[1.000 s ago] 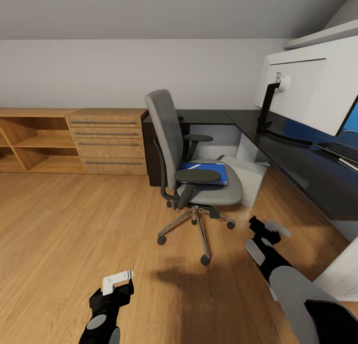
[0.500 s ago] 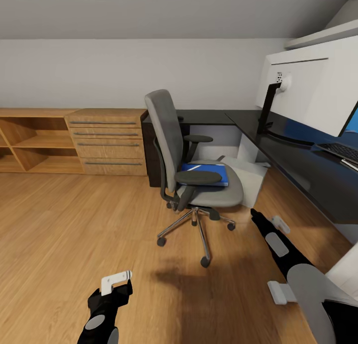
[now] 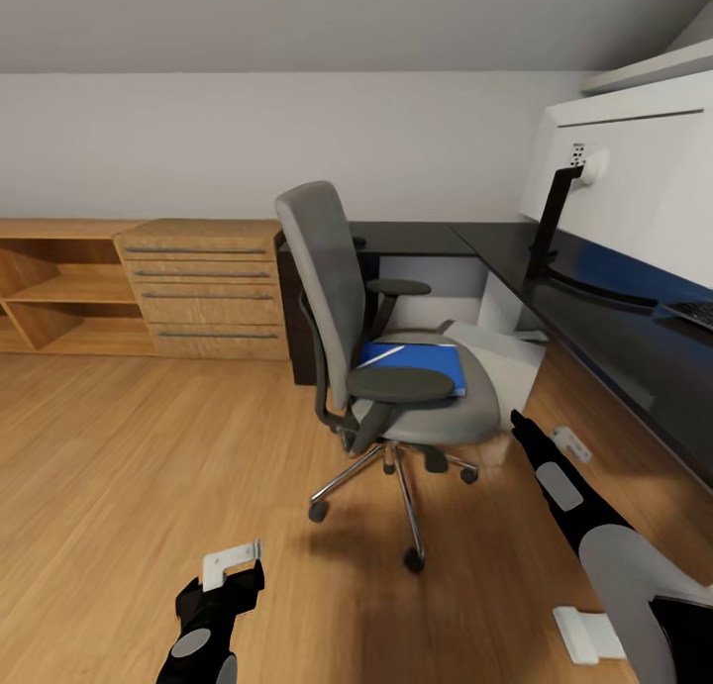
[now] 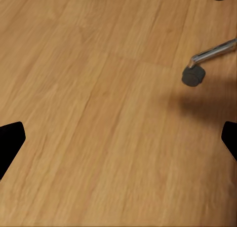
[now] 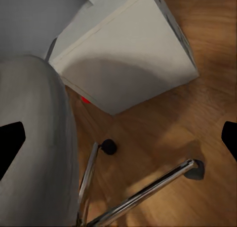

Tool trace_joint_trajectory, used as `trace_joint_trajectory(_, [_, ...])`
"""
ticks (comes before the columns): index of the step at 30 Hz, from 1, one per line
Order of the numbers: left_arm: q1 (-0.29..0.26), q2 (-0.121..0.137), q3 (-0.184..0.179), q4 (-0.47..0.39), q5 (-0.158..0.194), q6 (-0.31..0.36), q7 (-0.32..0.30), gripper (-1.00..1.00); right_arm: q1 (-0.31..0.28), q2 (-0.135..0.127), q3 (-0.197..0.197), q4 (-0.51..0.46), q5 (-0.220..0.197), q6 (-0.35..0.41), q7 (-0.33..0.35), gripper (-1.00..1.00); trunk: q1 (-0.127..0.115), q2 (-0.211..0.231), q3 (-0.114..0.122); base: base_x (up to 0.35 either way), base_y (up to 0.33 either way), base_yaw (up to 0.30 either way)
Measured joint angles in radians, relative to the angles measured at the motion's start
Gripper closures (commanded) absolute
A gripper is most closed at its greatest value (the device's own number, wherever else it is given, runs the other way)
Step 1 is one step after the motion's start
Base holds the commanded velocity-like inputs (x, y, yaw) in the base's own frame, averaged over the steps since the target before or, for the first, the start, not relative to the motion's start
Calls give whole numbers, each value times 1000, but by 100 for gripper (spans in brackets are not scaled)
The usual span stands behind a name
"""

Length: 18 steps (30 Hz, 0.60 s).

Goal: In the bedroom, organize the workspace by keeping the computer under the desk, ensuring the monitor is on the desk, placing the keyboard on the desk next to the monitor, placing the mouse on the desk next to the keyboard, moving the folder from the swivel chair onto the desk next to the mouse, stacking the notebook on top of the folder with the pen on top of the notebook, and positioning the swivel chair next to the desk.

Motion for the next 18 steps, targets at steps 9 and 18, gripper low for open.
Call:
trace_joint_trajectory(9, [0,0,0,0,1,0,-1,-100,0,-1,1,-1,1,3,-9,-100,0,0,0,309,0,0])
trace_joint_trajectory(18, [0,0,0,0,1,0,-3,-100,0,-2,2,-4,1,7,-12,-100,0,0,0,226,0,0])
